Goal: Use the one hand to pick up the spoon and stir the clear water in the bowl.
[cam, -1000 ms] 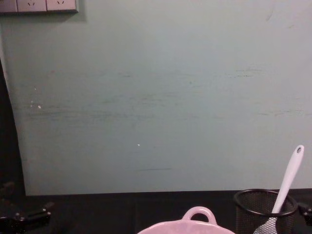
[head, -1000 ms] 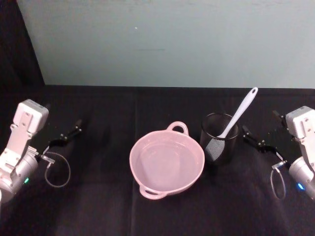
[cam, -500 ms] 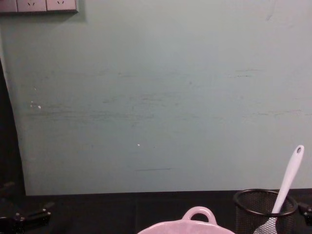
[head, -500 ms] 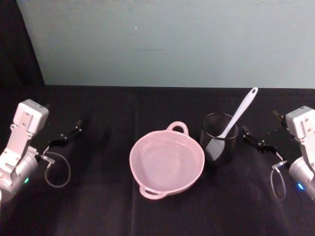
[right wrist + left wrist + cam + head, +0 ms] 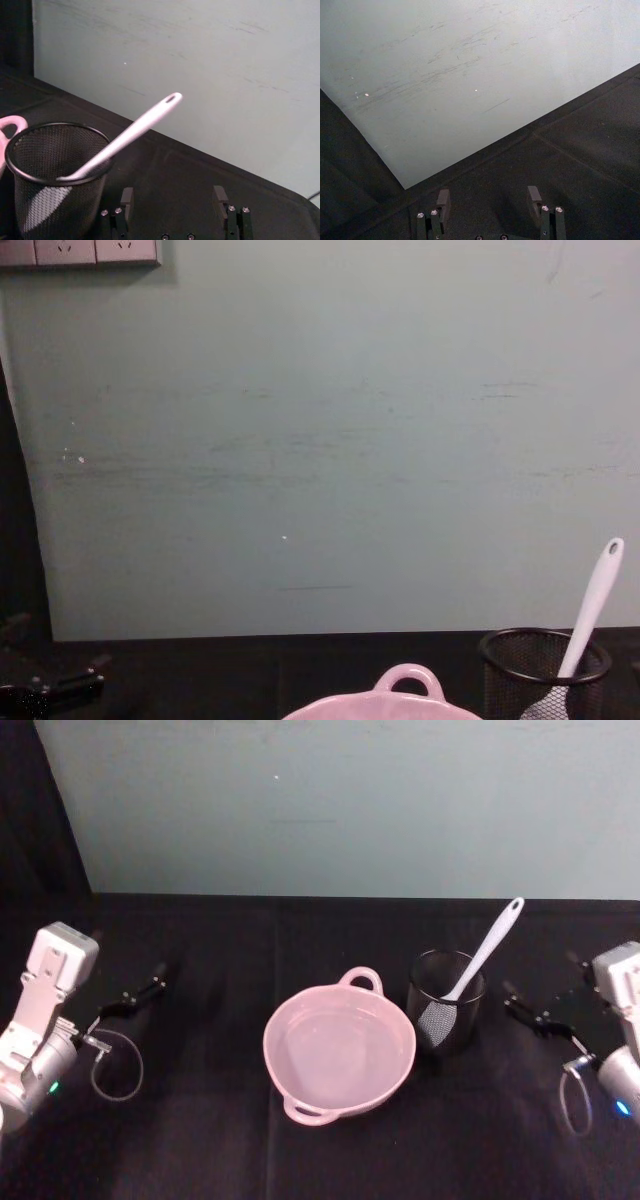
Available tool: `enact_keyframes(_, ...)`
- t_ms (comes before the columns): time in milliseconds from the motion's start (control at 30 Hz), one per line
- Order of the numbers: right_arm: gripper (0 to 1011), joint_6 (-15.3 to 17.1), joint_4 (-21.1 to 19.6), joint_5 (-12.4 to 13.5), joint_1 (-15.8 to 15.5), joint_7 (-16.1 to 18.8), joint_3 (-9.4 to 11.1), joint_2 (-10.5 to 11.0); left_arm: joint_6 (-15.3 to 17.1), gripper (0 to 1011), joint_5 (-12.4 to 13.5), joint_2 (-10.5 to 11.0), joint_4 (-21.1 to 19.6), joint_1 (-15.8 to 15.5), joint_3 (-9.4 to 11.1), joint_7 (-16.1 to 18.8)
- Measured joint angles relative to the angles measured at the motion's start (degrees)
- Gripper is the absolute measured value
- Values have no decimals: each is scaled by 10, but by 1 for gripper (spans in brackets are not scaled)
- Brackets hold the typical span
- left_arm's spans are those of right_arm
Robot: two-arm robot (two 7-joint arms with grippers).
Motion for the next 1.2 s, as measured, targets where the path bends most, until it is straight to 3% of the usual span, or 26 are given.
enact_keyframes(233, 1003, -15, -41, 29, -49, -2, 37, 13, 0, 1005, 0, 0, 0, 0, 0, 0)
enact_keyframes(400, 1003, -39, -71, 133, -79, 56, 81, 2, 0, 1005, 0, 0, 0, 0, 0, 0)
enact_keyframes(433, 1002, -39, -75, 167, -83, 76, 91, -5, 0, 1005, 0, 0, 0, 0, 0, 0)
enact_keyframes(533, 1003, -28, -76, 234, -83, 115, 107, -20, 0, 1005, 0, 0, 0, 0, 0, 0)
enact_keyframes(633, 1003, 17, -58, 332, -66, 178, 125, -46, 0, 1005, 0, 0, 0, 0, 0, 0)
enact_keyframes(733, 1003, 67, -31, 395, -42, 218, 132, -63, 0, 1005, 0, 0, 0, 0, 0, 0)
enact_keyframes(767, 1002, 67, -31, 395, -42, 218, 132, -63, 0, 1005, 0, 0, 0, 0, 0, 0)
enact_keyframes(800, 1003, 91, -17, 418, -28, 229, 132, -69, 0, 1005, 0, 0, 0, 0, 0, 0)
enact_keyframes(933, 1003, 143, 26, 463, 12, 249, 121, -79, 0, 1005, 0, 0, 0, 0, 0, 0)
enact_keyframes(1067, 1003, 166, 55, 481, 39, 265, 108, -83, 0, 1005, 0, 0, 0, 0, 0, 0)
enact_keyframes(1200, 1003, 168, 72, 487, 52, 281, 99, -85, 0, 1005, 0, 0, 0, 0, 0, 0)
